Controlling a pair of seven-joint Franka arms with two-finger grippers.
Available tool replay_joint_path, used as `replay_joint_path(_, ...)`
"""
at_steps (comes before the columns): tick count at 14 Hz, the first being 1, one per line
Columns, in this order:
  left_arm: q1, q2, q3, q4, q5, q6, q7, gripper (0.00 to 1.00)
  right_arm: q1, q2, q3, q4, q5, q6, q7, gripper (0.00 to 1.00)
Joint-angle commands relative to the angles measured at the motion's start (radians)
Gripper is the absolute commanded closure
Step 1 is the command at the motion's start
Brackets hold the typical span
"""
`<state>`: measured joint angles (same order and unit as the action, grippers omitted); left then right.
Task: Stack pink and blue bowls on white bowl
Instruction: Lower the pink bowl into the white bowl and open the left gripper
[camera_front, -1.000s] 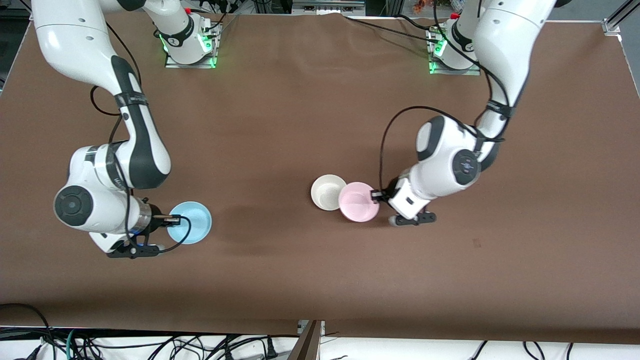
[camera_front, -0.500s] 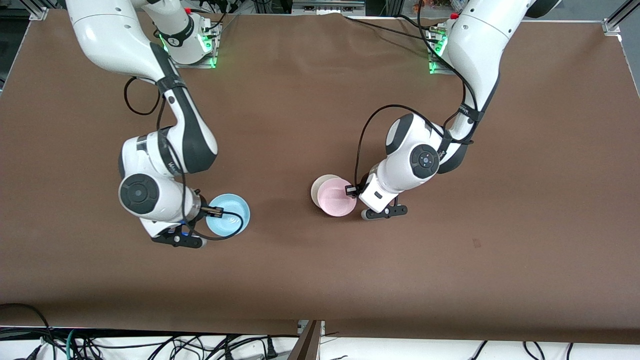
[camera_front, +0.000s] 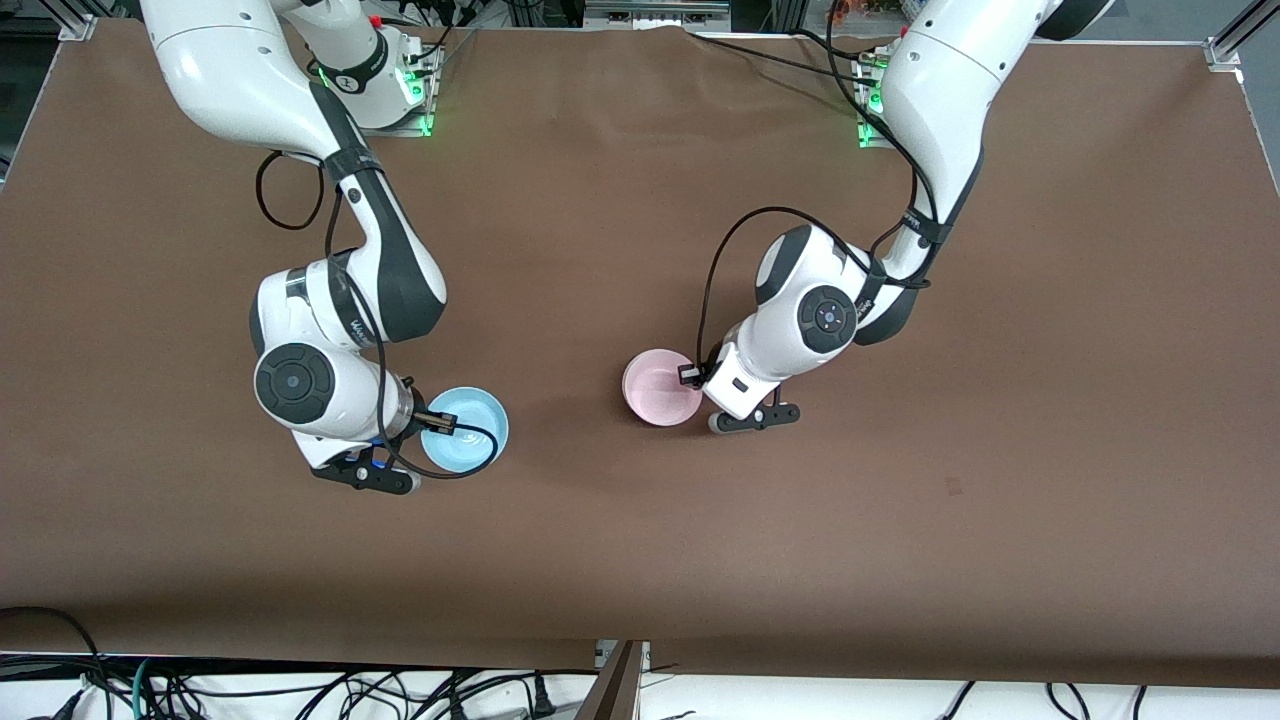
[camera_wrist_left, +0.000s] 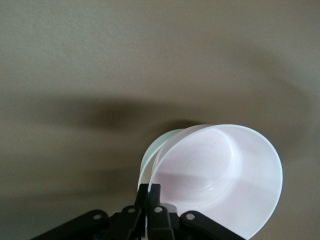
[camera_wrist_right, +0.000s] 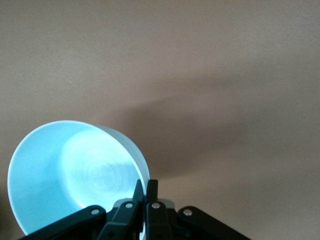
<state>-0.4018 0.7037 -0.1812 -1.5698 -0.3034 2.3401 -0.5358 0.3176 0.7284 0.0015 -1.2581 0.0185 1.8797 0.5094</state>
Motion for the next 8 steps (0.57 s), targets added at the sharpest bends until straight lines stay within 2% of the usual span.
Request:
replay_joint_path(1, -0.02, 0.01, 0.008, 0.022, 0.024, -0.01, -0.036, 1.0, 0.006, 0.005, -0.005, 0.023, 0.003, -0.02, 0.015, 1.0)
replay_joint_path(8, -0.025, 0.005, 0.0, 0.004, 0.046, -0.05, -0.041, 1.0, 0.021, 0.005, -0.003, 0.023, 0.005, -0.014, 0.051, 1.0)
